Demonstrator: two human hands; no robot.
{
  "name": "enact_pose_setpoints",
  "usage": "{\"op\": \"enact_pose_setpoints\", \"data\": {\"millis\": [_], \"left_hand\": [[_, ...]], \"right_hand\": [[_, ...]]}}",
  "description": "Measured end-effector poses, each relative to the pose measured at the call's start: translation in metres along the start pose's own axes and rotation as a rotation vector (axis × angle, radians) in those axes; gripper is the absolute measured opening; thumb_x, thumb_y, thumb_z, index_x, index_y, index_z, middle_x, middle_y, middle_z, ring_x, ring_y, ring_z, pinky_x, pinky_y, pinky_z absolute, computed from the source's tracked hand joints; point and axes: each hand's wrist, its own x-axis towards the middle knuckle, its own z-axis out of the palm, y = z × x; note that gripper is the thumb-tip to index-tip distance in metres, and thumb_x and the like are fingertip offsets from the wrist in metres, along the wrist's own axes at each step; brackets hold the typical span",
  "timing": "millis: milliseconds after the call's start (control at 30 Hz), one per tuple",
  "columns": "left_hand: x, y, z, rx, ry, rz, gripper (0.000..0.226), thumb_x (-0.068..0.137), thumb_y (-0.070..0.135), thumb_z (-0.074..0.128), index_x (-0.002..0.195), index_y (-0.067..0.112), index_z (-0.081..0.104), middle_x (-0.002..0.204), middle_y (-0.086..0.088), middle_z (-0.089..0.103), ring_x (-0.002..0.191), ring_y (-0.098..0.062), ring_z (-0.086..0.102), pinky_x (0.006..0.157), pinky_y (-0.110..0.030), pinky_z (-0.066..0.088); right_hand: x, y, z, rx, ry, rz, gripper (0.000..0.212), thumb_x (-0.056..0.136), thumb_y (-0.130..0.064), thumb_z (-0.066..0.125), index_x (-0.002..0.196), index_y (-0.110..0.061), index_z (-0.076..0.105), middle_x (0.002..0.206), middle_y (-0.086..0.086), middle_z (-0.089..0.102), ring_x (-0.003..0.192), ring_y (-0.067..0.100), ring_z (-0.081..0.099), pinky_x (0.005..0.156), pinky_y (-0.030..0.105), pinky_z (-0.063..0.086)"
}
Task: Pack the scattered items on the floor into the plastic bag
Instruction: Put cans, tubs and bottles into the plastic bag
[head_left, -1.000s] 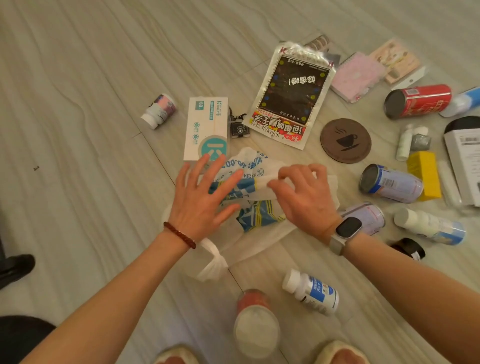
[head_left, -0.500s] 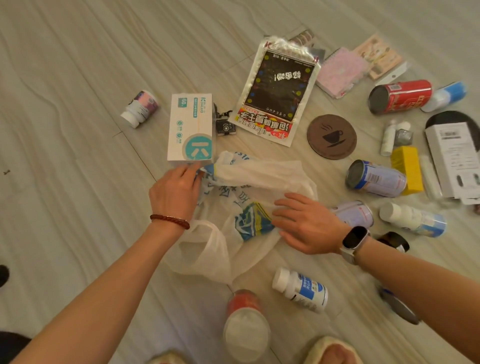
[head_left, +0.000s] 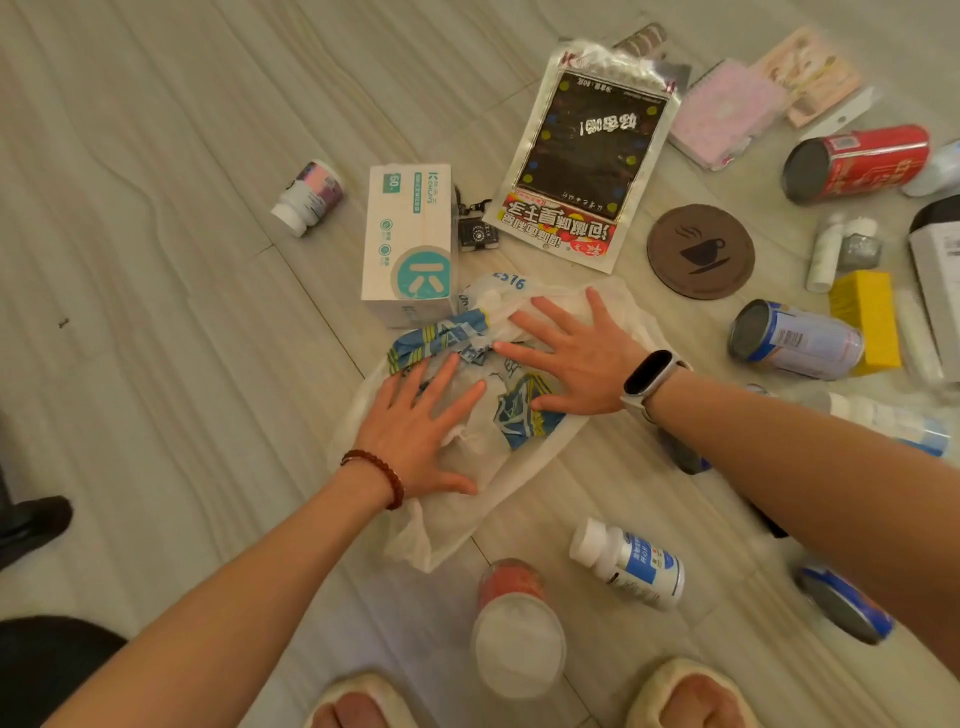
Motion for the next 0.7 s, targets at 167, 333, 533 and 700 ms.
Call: {"op": "enact_pose_setpoints", "data": {"millis": [167,333,533,700], "left_hand": [[-0.011,-0.002,-0.023,-0.241,0.22,0.139,0.077,0.074,0.062,0.047,0.14,0.03,0.024,0.153,-0.006,0.013,0.141,-0.024,0.005,0.111,-0.053,0.02],[-0.051,0.034,-0.048,-0.515,0.357,0.363,0.072,0.076,0.07,0.044,0.13,0.023,0.04,0.129,-0.004,0.055,0.122,-0.02,0.047,0.1,-0.039,0.042],[-0.074,0.082,-0.024,-0.396,-0.02,0.636,0.084,0.057,0.078,0.048,0.127,0.033,0.038,0.127,0.003,0.054,0.11,-0.015,0.054,0.088,-0.03,0.043],[-0.078,0.085,-0.024,-0.284,-0.162,0.689,0.087,0.054,0.067,0.067,0.127,0.029,0.039,0.131,-0.005,0.047,0.11,-0.023,0.052,0.084,-0.034,0.046]], "right_hand": [[-0.019,-0.012,-0.016,0.11,0.271,-0.001,0.05,0.088,-0.047,0.037,0.133,-0.028,0.043,0.144,0.012,0.039,0.138,0.034,0.026,0.108,0.065,0.014],[-0.09,-0.043,0.004,0.358,0.776,0.07,0.024,0.085,-0.027,0.05,0.103,-0.012,0.058,0.099,0.012,0.064,0.091,0.028,0.056,0.08,0.039,0.04],[-0.142,-0.088,0.084,0.477,0.141,0.123,0.069,0.077,-0.058,0.042,0.136,-0.022,0.033,0.118,0.008,0.056,0.103,0.027,0.057,0.077,0.038,0.049],[-0.145,-0.093,0.084,0.602,0.234,0.199,0.07,0.074,-0.048,0.041,0.135,-0.013,0.037,0.107,0.011,0.058,0.093,0.029,0.058,0.071,0.034,0.049]]}}
